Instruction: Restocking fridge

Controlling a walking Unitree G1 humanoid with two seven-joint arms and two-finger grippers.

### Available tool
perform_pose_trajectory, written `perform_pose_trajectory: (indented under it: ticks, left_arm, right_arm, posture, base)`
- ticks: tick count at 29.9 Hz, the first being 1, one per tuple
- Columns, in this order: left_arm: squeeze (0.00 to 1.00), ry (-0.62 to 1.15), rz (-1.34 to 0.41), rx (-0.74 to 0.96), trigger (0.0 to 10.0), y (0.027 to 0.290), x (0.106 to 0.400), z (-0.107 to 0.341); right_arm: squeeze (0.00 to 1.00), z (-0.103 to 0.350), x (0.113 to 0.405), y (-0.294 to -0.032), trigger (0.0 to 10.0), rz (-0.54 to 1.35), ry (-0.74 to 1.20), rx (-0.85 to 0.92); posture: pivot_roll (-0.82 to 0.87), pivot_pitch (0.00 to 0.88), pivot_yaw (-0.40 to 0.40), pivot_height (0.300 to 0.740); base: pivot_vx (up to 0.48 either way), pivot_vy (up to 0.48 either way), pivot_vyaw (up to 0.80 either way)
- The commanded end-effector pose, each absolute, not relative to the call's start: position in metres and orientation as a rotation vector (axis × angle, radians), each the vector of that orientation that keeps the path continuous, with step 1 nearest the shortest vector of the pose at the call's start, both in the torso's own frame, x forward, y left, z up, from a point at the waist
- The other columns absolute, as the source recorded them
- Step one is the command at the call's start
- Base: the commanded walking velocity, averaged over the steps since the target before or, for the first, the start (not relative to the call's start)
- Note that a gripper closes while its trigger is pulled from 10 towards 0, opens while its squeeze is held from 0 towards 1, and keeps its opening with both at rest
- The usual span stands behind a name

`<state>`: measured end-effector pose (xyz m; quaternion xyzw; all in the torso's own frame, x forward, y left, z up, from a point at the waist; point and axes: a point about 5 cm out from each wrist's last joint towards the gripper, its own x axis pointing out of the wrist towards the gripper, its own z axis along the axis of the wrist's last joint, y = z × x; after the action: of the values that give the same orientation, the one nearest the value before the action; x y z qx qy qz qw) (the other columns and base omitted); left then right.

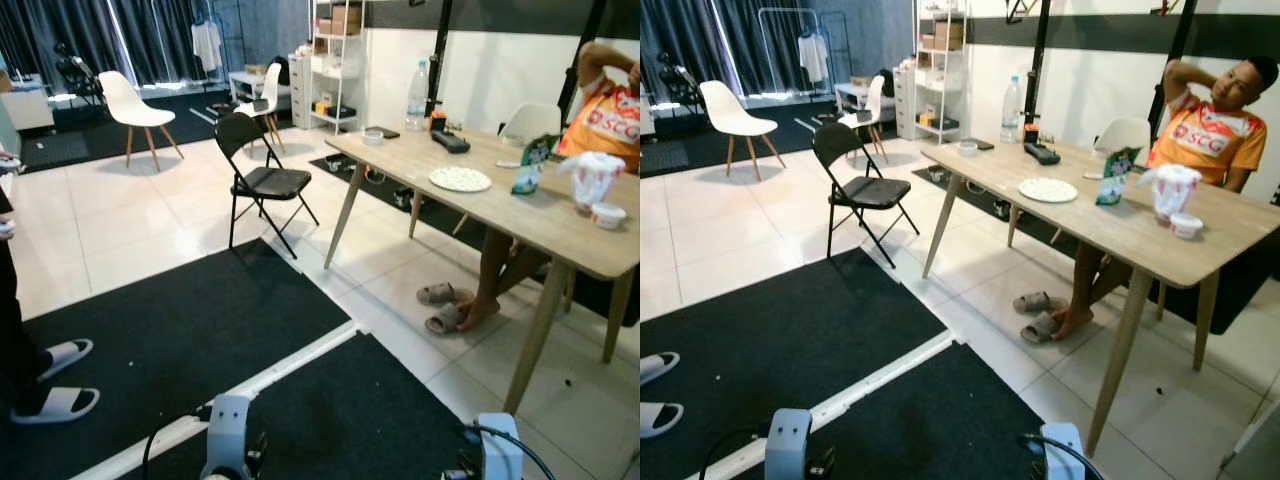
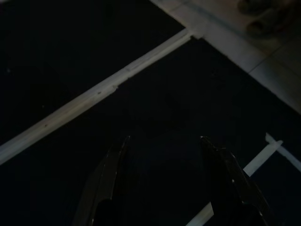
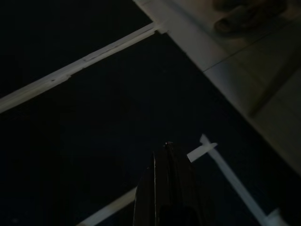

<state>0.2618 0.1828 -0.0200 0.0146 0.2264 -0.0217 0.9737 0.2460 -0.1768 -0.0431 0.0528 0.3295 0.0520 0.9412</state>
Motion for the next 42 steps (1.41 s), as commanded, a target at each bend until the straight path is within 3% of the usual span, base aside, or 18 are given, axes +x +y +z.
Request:
perform_pose_trajectory:
  ticks: [1, 15, 28, 42]
  left_arm:
    - [0.00, 0.472, -0.040, 0.035, 10.0, 0.1854, 0.2586, -0.0226]
    - [0.00, 0.475, -0.048, 0.036, 10.0, 0.1839, 0.2591, -0.0225]
    - [0.00, 0.478, -0.048, 0.039, 10.0, 0.1855, 0.2592, -0.0224]
    - [0.00, 0.485, -0.048, 0.040, 10.0, 0.1869, 0.2558, -0.0247]
  right_arm:
    - [0.00, -0.0459, 0.2424, -0.1769, 10.0, 0.112, 0.690, 0.098]
    - [0.00, -0.0469, 0.2411, -0.1771, 10.0, 0.110, 0.695, 0.104]
    - [0.00, -0.0481, 0.2392, -0.1779, 10.0, 0.105, 0.699, 0.107]
    - [0.00, -0.0473, 0.2408, -0.1760, 10.0, 0.112, 0.697, 0.101]
  posture:
    - [-0.01, 0.061, 0.022, 0.740]
    - [-0.01, 0.069, 0.032, 0.740]
    - [-0.01, 0.069, 0.032, 0.740]
    - [-0.01, 0.063, 0.033, 0.740]
  base:
    - [0.311, 0.000, 0.00]
    - [0.306, 0.000, 0.00]
    - [0.305, 0.000, -0.75]
    - [0.304, 0.000, 0.00]
